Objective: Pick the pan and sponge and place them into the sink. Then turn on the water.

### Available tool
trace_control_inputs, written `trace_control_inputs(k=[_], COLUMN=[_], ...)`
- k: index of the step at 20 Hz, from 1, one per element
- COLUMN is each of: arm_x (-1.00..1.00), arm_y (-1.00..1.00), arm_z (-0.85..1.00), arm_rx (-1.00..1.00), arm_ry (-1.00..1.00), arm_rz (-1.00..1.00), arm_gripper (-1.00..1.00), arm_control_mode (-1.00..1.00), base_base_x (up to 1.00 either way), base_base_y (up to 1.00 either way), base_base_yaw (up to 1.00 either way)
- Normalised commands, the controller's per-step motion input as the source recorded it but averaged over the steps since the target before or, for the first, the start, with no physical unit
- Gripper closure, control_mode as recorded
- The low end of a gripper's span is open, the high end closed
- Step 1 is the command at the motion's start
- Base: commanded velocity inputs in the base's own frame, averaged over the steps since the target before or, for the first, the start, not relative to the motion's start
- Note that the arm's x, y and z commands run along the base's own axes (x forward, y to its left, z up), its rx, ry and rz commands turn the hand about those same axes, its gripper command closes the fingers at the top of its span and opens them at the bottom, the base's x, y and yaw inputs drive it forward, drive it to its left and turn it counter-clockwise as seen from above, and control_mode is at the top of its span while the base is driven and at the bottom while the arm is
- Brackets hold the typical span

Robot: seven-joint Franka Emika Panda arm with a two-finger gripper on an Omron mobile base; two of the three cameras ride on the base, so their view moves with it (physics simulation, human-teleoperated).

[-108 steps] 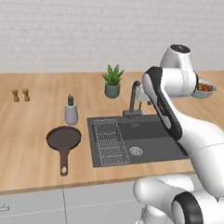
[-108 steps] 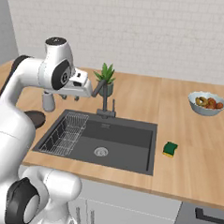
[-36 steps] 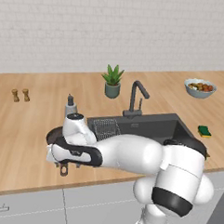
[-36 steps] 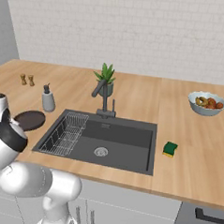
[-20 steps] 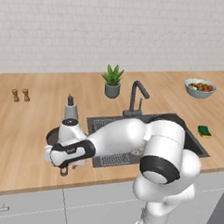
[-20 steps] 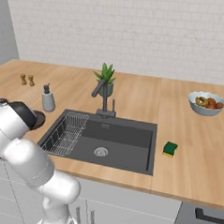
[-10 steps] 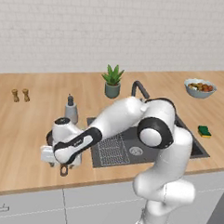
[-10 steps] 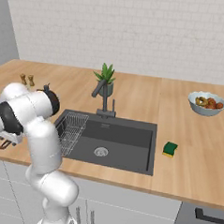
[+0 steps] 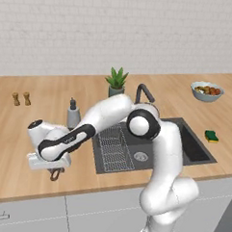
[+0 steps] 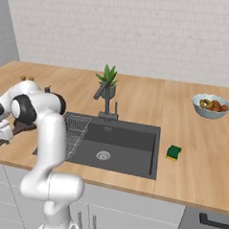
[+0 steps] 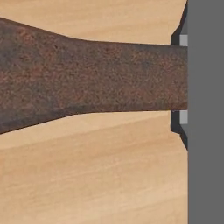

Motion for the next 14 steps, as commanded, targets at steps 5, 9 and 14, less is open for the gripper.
trace_control_inputs(k=[5,9,14], arm_x=[-0.01,-0.32,-0.5], arm_y=[-0.29,-0.58,-1.0], arm_z=[-0.33,0.08,0.01], arm_rx=[0.06,0.09,0.12], arm_ry=[-0.01,-0.03,-0.11], arm_rz=[0.01,-0.03,-0.09], arm_gripper=[1.0,1.0,1.0], arm_control_mode=[-1.0,-1.0,-1.0], base_base_x=[0.0,0.0,0.0], base_base_y=[0.0,0.0,0.0], base_base_yaw=[0.0,0.0,0.0])
